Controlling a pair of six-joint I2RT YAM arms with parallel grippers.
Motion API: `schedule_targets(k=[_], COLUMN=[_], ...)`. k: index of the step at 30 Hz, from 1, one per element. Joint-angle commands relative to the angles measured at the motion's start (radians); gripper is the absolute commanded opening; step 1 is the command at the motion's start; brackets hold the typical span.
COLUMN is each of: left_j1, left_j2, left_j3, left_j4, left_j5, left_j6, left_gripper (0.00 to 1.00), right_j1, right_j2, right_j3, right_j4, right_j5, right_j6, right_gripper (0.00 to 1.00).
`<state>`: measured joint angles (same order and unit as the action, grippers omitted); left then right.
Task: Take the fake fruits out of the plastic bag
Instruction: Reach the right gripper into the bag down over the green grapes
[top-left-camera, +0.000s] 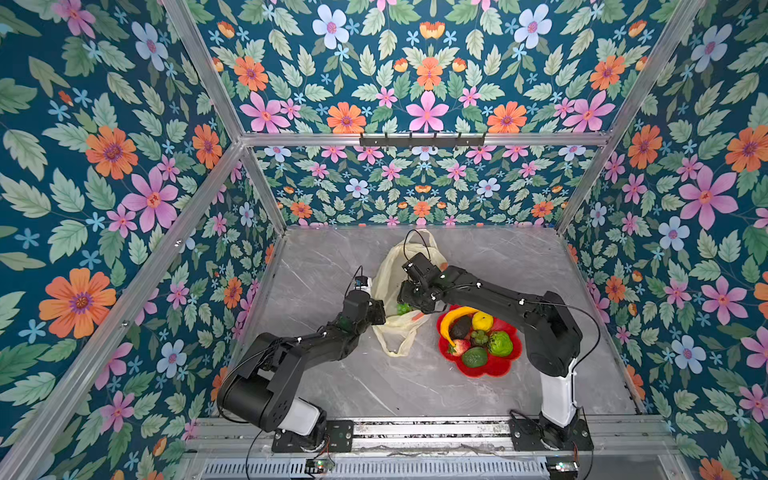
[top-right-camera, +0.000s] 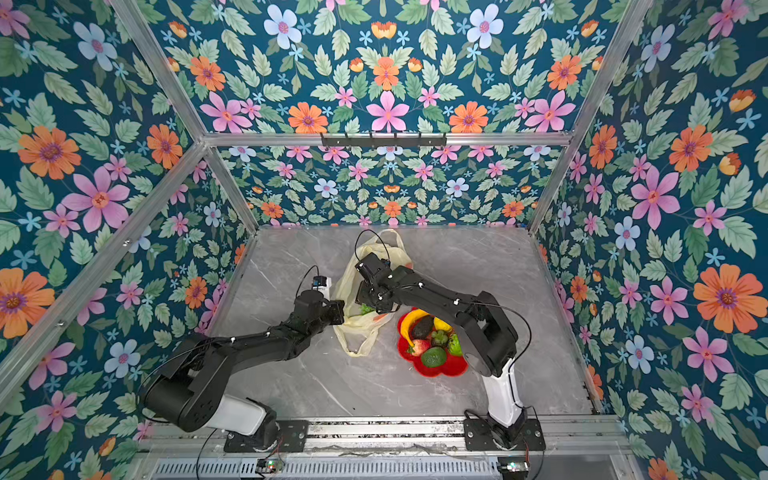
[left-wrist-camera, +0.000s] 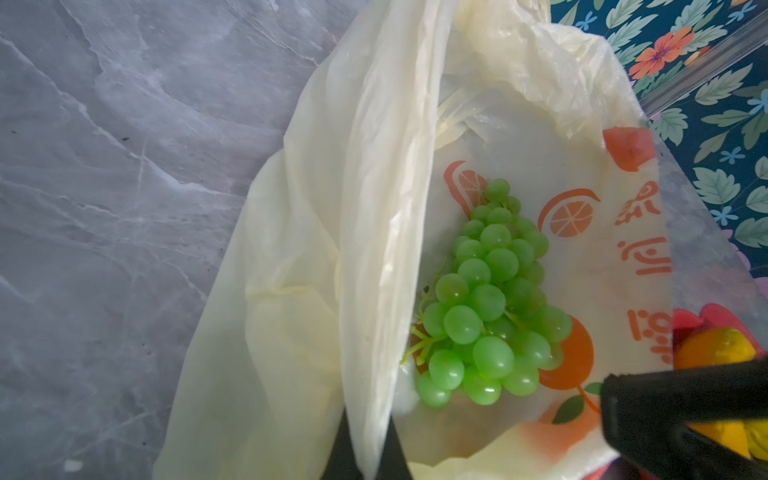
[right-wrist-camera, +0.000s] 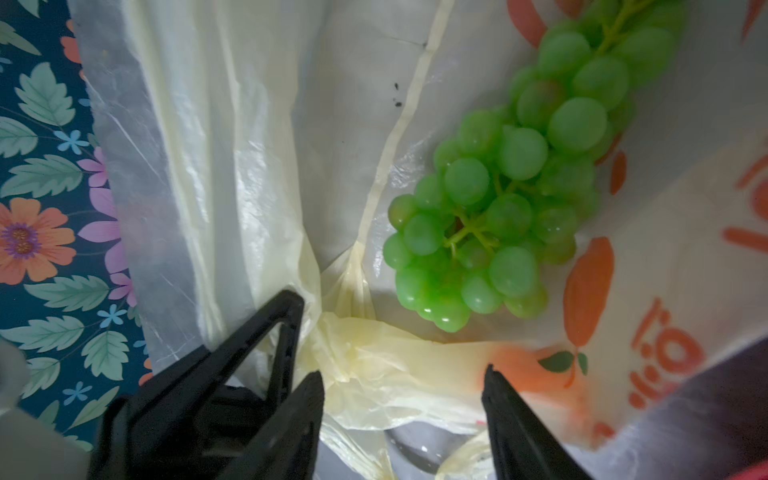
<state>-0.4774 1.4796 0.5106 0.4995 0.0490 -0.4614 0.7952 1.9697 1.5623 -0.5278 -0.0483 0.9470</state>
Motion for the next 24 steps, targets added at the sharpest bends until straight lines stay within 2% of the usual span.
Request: schedule_targets(k=[1, 9, 15, 24], left_j1=[0.000, 0.000, 0.000, 0.000], left_j2=[0.006, 0.039, 0.031, 0.007], left_j3=[0.005, 0.019, 0.013, -0.018], left_j4=[0.005, -0.007, -0.008, -0.062], left_j5=[0.009, 0.005, -0.006, 0.007], left_j6=[0.007, -0.005, -0.009, -0.056], left_gripper=[0.00, 0.00, 0.00, 0.00], right_j1=[0.012, 0.019, 0.013, 0.010], right_j2=[-0.022, 0.007, 0.042, 0.056], right_j3=[-0.044, -0.117, -0.091, -0.043], right_j4=[-0.010, 0.045, 0.062, 0.070], right_j5=[0.004, -0.041, -0.055, -0.041], right_j6=[0.023, 0.047, 0.045, 0.032], right_gripper=[0.63, 0.65, 0.66, 0.62])
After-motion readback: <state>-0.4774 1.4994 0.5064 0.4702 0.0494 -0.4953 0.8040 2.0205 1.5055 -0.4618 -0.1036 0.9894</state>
